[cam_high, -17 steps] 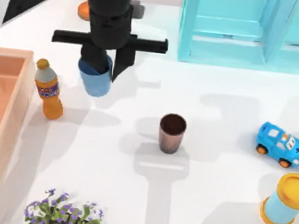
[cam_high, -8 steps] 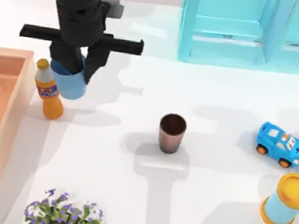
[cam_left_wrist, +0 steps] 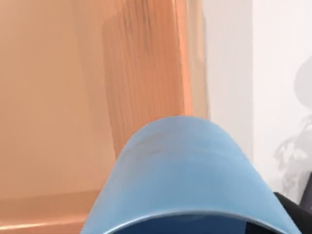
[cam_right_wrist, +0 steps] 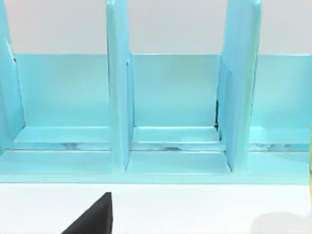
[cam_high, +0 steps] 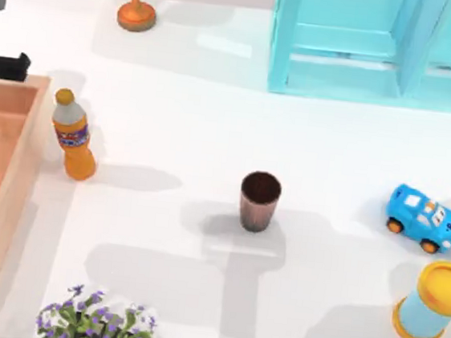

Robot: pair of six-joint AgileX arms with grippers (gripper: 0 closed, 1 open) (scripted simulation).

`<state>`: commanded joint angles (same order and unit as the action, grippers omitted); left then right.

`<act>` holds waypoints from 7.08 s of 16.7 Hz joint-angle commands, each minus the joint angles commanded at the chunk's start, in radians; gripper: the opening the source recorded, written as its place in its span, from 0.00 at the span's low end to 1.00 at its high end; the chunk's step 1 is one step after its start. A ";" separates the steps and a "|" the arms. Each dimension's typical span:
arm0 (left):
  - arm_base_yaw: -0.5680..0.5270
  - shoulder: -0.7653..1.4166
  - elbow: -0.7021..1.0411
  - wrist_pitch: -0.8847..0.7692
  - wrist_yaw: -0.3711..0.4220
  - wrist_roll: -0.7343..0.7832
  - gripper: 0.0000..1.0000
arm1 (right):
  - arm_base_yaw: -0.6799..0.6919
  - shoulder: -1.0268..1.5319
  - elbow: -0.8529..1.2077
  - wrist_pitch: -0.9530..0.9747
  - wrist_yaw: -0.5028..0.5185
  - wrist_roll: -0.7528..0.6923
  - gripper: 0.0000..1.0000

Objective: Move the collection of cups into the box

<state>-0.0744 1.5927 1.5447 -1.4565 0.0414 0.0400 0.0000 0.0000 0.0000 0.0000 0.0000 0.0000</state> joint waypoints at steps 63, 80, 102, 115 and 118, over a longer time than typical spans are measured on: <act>0.363 -0.193 -0.179 -0.058 -0.062 0.268 1.00 | 0.000 0.000 0.000 0.000 0.000 0.000 1.00; -0.298 0.622 0.829 -0.282 -0.044 -0.392 1.00 | 0.000 0.000 0.000 0.000 0.000 0.000 1.00; -0.709 0.980 1.045 -0.132 -0.033 -0.785 1.00 | 0.000 0.000 0.000 0.000 0.000 0.000 1.00; -0.711 0.881 0.624 0.190 -0.034 -0.788 0.92 | 0.000 0.000 0.000 0.000 0.000 0.000 1.00; -0.711 0.881 0.624 0.190 -0.034 -0.788 0.70 | 0.000 0.000 0.000 0.000 0.000 0.000 1.00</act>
<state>-0.7859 2.4742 2.1691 -1.2668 0.0076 -0.7482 0.0000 0.0000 0.0000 0.0000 0.0000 0.0000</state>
